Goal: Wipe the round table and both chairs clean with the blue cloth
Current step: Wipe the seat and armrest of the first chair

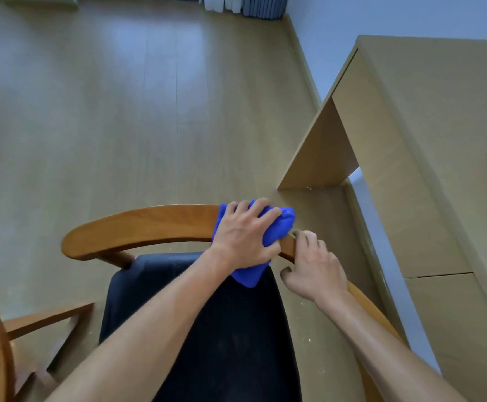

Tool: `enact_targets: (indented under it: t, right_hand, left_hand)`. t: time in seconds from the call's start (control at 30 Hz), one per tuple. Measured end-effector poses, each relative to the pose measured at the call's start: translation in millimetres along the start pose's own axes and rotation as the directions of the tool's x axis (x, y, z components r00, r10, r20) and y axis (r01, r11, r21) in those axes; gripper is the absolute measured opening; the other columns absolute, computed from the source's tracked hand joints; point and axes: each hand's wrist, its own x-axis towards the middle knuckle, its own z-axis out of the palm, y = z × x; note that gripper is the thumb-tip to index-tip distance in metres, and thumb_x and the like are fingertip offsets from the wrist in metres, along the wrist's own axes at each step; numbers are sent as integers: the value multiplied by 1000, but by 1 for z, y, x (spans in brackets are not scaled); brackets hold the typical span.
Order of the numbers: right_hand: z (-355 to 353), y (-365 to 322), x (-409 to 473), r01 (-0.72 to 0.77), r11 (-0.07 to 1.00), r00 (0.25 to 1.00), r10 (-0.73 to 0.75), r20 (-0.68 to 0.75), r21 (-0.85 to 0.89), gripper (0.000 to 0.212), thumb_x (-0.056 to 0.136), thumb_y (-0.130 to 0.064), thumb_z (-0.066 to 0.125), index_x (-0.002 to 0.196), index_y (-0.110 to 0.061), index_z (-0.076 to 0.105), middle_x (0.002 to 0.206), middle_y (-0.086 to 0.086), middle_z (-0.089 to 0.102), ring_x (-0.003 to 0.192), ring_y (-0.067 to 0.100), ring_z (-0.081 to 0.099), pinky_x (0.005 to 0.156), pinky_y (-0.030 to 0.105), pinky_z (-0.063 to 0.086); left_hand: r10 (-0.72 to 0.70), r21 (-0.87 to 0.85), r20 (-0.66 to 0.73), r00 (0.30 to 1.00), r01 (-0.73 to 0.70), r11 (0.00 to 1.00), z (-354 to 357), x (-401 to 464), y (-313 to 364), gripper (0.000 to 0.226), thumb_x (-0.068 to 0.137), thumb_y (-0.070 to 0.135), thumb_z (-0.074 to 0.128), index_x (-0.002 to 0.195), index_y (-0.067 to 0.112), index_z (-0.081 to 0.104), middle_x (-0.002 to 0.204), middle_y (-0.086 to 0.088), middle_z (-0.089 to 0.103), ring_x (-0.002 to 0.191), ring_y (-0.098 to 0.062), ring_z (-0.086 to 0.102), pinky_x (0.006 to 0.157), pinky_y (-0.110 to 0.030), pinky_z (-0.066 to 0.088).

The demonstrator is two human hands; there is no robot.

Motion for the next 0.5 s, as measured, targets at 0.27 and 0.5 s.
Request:
enact_targets:
  t: [0.27,0.5]
  right_hand:
    - [0,1,-1,22,1000,999,-22,-35,8,66,77,-46,54,132,-17,32,127,6,47,103,24,54,82,35,50]
    - [0,-1,2,13,999,1000,-12,-16,48,72,78,-42,54,139,-16,27,132,8,45,110,27,51,87,38,47]
  left_hand:
    - [-518,-101,-64,853,511,854,-60,-69,-150,68,71,57,40,128,24,55,126,-7,57,108,-36,56,89,-46,44]
    - [-468,-48,-140,873,466,884,-34,-33,-87,59,75,50,43,123,20,59,123,-7,56,103,-38,55,92,-46,42]
